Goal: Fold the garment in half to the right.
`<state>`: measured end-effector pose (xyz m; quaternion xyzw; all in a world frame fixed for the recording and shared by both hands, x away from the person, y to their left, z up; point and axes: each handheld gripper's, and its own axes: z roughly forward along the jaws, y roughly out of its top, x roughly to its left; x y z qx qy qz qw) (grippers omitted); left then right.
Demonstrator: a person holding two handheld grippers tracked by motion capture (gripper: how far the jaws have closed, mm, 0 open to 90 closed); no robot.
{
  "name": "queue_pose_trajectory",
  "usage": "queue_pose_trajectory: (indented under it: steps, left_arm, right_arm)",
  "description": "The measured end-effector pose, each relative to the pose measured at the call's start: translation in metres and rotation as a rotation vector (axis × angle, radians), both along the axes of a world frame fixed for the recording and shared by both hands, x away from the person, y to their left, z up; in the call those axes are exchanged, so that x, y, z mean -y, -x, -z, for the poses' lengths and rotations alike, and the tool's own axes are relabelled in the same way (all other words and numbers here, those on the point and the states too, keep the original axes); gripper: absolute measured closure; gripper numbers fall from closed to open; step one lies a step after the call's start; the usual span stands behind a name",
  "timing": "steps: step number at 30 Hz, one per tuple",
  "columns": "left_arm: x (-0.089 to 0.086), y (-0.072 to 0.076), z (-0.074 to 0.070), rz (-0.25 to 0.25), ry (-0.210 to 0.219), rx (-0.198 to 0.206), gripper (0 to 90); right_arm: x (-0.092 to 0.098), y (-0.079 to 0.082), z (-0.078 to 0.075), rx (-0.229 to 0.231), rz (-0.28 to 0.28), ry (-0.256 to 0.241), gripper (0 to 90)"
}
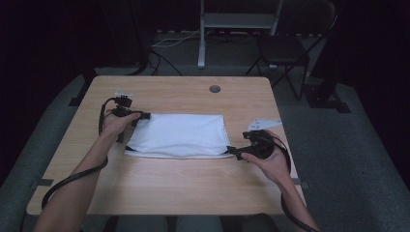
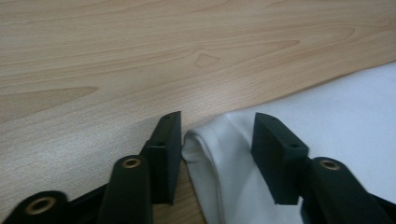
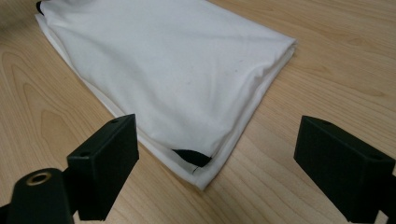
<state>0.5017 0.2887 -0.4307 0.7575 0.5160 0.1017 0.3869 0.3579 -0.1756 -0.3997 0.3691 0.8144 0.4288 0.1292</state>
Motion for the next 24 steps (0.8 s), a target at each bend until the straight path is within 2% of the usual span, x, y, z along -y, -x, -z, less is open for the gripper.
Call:
queue_pose_trajectory:
  steps: [6, 8, 12, 16, 24]
  left_arm:
    - [0.000, 0.005, 0.004, 0.020, 0.001, 0.017, 76.5]
    - [0.000, 0.007, 0.005, 0.019, 0.021, 0.013, 81.4]
    - [-0.003, 0.011, 0.006, 0.004, 0.070, 0.031, 84.1]
    - [-0.004, 0.015, 0.000, -0.011, 0.122, 0.049, 84.6]
    - [-0.002, 0.022, -0.015, 0.000, 0.125, 0.069, 84.8]
  right_arm:
    - [-0.004, -0.001, 0.000, 0.003, -0.010, 0.010, 13.4]
    - [-0.007, -0.002, -0.002, 0.003, -0.016, 0.013, 13.4]
    - [-0.016, -0.004, -0.008, 0.013, -0.035, 0.019, 13.4]
    - [-0.028, -0.007, -0.012, 0.021, -0.062, 0.023, 13.4]
    - [-0.073, -0.012, -0.017, 0.033, -0.147, 0.054, 13.4]
